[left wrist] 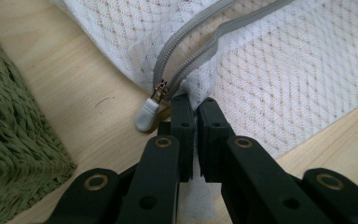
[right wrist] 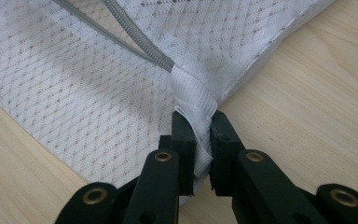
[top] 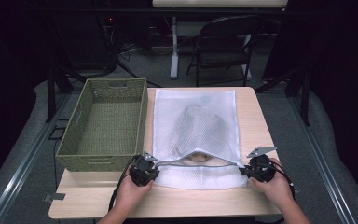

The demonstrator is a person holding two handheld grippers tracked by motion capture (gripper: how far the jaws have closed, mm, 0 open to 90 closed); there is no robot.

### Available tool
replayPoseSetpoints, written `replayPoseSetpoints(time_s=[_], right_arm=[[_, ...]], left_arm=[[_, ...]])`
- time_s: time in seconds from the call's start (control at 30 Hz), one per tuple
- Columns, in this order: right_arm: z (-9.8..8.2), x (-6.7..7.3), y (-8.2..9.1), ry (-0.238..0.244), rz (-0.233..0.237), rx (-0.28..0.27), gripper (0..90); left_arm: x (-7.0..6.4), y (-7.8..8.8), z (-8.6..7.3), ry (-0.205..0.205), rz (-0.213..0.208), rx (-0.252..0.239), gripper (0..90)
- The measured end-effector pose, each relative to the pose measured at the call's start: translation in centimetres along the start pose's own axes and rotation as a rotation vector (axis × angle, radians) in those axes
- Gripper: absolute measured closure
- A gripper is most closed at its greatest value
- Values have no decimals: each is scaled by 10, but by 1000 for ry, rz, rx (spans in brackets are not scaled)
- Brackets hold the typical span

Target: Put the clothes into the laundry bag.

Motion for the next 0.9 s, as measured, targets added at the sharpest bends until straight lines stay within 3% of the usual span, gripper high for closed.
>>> replayPoseSetpoints(time_s=[0.17, 0.27, 0.4, 0.63, 0.73, 0.9], right_arm=[[2, 2, 0, 5, -6, 8, 823], [2, 3, 0, 31, -1, 30, 822], [2, 2, -1, 35, -5, 42, 819], [7, 5, 3, 64, 16, 44, 821], [9, 6, 5, 58, 32, 43, 822], [10, 6, 7, 70, 44, 59, 825]], left_arm=[[-1, 3, 4, 8, -31, 5, 867], [0, 5, 6, 2, -46, 12, 867], [-1, 5, 8, 24, -70, 20, 866], [-1, 6, 11, 33, -74, 29, 863], [0, 6, 11, 1, -72, 57, 862], [2, 7, 13, 4, -79, 73, 863]])
Point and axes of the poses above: each handheld gripper's, and its own axes: y roughly backward along the jaws, z roughly out of its top, x roughly to its left, the point moved 10 cm from there along -y, roughly forward along the jaws, and after that the axes turned 4 degrees about -y, right-handed, at the moved point
